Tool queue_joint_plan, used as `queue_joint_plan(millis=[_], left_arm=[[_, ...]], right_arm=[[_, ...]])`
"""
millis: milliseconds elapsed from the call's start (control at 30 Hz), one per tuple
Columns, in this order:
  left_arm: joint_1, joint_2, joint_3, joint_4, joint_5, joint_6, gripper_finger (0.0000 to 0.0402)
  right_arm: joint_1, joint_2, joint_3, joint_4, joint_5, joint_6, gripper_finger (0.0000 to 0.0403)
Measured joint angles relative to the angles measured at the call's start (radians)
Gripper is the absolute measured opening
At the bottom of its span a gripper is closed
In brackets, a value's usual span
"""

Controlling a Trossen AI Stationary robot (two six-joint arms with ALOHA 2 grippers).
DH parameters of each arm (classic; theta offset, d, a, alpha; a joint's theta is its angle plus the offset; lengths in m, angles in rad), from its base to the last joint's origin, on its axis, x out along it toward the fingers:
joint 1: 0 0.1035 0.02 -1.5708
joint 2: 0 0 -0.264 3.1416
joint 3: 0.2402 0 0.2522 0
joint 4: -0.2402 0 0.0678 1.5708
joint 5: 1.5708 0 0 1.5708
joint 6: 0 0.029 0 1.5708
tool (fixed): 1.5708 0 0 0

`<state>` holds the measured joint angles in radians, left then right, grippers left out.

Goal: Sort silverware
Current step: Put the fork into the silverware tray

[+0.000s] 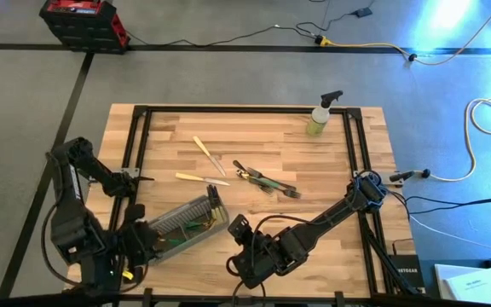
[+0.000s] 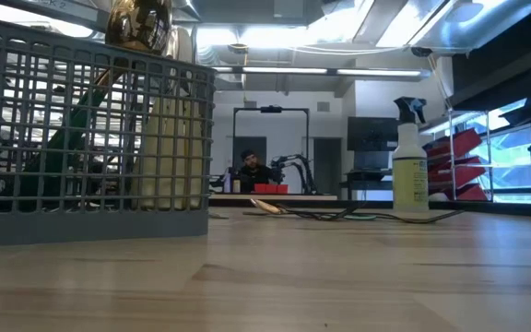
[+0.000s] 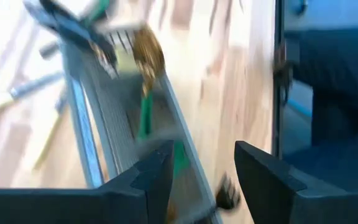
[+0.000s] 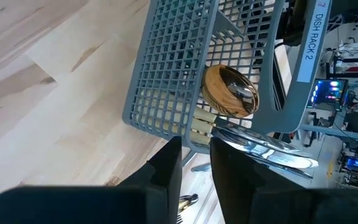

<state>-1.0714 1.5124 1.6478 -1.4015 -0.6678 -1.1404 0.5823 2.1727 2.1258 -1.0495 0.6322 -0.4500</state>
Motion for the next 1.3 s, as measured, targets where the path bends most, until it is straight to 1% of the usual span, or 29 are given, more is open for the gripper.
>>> queue_joint_plan(millis=[100, 200, 333, 433, 600, 667, 800, 900, 1067, 1300], left_arm=[[0.042, 0.008, -0.014, 0.087, -0.013, 0.085, 0.0155], [0.085, 0.046, -0.020, 0.138, 0.051, 0.161, 0.0155], [0.122, 0.112, -0.021, 0.105, 0.131, 0.203, 0.0155], [0.142, 0.161, -0.021, 0.041, 0.198, 0.215, 0.0155], [0.157, 0.202, -0.021, -0.050, 0.251, 0.209, 0.0155], [0.156, 0.206, -0.023, -0.047, 0.276, 0.202, 0.0155], [0.147, 0.203, -0.022, -0.094, 0.350, 0.157, 0.0155], [0.133, 0.204, -0.022, -0.184, 0.380, 0.093, 0.0155], [0.115, 0.199, -0.020, -0.169, 0.383, 0.073, 0.0155], [0.109, 0.197, -0.020, -0.171, 0.470, 0.035, 0.0155]], right_arm=[[0.001, 0.000, 0.000, 0.000, -0.005, 0.000, 0.0066], [0.000, 0.000, 0.000, 0.000, -0.015, 0.000, 0.0066], [0.000, 0.000, 0.000, 0.001, -0.020, 0.000, 0.0066], [0.000, 0.000, 0.000, 0.001, -0.024, 0.004, 0.0066], [0.000, 0.000, 0.000, 0.001, -0.024, 0.007, 0.0066], [0.000, 0.000, 0.000, 0.001, -0.024, 0.008, 0.0066], [0.000, 0.000, 0.000, 0.002, -0.024, 0.008, 0.0066], [0.000, 0.000, 0.000, 0.003, -0.024, 0.008, 0.0066], [0.000, 0.000, 0.000, 0.003, -0.039, 0.021, 0.0066], [0.000, 0.000, 0.000, 0.004, -0.061, 0.023, 0.0066]])
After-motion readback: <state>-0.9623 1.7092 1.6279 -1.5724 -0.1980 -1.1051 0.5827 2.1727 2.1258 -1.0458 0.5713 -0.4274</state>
